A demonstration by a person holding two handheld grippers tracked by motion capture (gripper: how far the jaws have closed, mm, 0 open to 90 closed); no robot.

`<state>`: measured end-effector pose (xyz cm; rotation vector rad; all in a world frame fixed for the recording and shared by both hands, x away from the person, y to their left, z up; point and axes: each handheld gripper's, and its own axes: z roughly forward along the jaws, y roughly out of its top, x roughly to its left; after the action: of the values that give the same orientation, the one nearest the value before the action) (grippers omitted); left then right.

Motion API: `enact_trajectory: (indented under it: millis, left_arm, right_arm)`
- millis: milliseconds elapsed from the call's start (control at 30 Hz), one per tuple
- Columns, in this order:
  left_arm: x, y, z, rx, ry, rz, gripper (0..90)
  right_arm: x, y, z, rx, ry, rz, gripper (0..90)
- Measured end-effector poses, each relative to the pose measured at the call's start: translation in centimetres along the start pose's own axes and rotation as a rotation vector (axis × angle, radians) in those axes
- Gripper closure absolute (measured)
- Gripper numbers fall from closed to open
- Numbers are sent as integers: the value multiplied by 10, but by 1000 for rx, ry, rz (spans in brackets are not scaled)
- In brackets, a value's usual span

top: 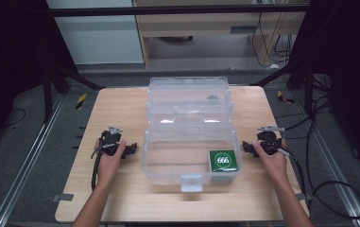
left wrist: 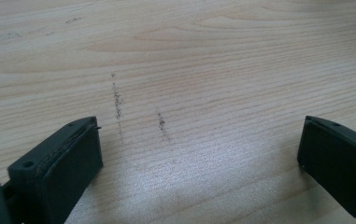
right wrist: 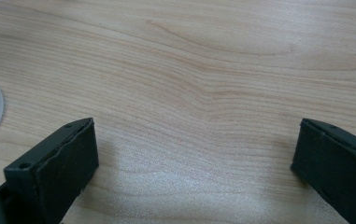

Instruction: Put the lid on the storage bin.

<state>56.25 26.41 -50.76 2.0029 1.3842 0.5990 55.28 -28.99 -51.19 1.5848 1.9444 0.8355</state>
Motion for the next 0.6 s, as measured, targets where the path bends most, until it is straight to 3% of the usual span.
enact_trajectory:
  millis: [133,167,200,267,467,533,600]
  left_arm:
    - [1,0,-1,-2,-9,-1,0]
    - [1,-1,-2,-1,-19,3,0]
    - [2,-1,-4,3,-32,14,14]
    - [2,-1,-11,3,-56,37,40]
    - [-8,8,-55,-12,-61,235,42]
    - [-14,14,-74,-22,-96,266,43]
    - [-22,21,-94,-31,-125,304,43]
  right_arm:
    - [-2,1,0,0,24,-23,11]
    - [-2,1,-1,2,28,-31,54]
    - [-2,1,-4,-2,40,-54,110]
    - [-1,0,-15,-15,33,-117,113]
    - [10,8,-64,43,104,-356,172]
    - [14,15,-82,53,102,-447,172]
    - [20,25,-99,49,109,-501,173]
